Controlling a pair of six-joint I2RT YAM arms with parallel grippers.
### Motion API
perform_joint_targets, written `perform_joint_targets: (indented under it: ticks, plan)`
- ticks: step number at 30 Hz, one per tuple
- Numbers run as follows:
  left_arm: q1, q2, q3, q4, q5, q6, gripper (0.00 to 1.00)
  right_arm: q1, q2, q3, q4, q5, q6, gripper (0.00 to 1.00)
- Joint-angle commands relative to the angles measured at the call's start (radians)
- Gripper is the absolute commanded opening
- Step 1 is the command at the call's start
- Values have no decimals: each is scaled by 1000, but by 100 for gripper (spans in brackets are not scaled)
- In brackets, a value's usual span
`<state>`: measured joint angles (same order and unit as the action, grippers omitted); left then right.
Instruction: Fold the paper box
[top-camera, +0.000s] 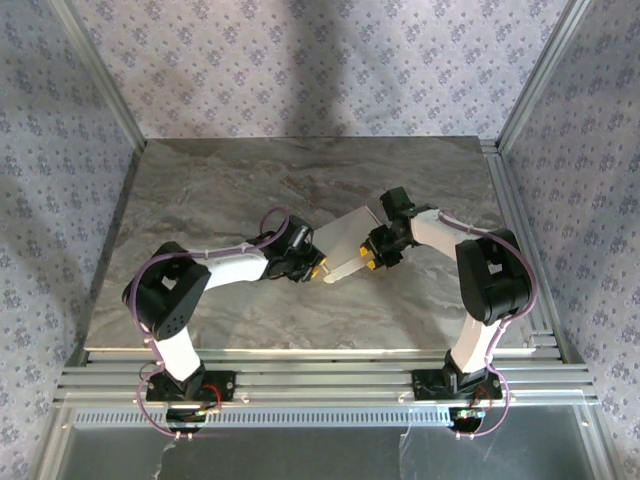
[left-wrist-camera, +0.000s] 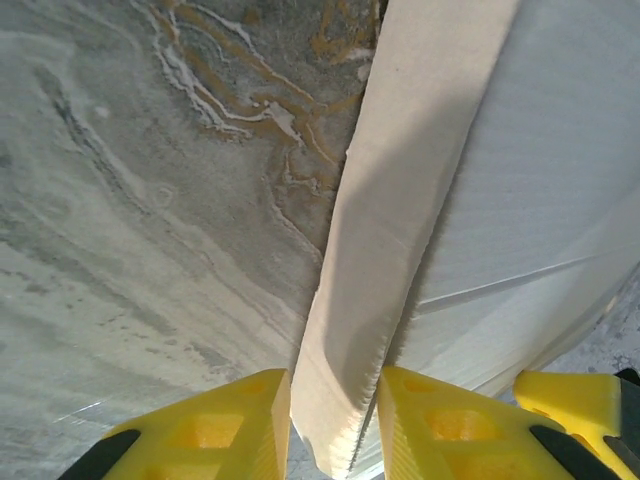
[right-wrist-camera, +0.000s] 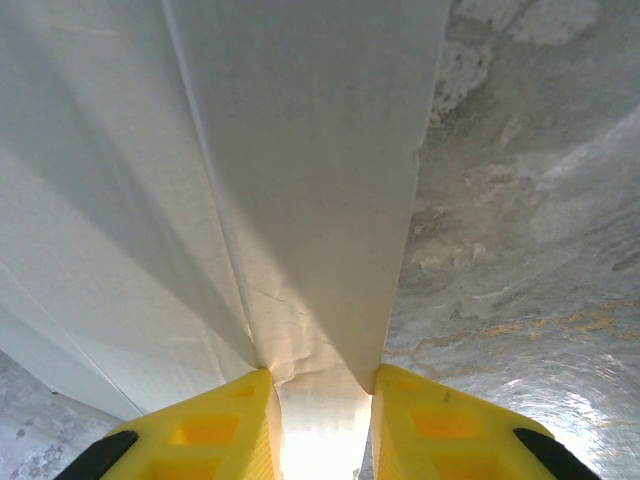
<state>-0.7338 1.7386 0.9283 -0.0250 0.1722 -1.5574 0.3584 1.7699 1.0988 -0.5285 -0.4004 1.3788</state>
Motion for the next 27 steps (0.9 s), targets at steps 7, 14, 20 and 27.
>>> perform_joint_targets:
  ticks: [7,14,20,27]
  plan:
    - [-5,55,50,-89,24,51,26,3,28,15,-21,14,8,27]
    - [-6,102,159,-274,10,126,21,3,30,15,-21,14,8,27]
    - [-6,114,189,-355,-8,160,10,2,31,16,-18,12,9,27]
    - [-6,122,202,-403,-12,176,5,2,29,27,-19,15,-1,28]
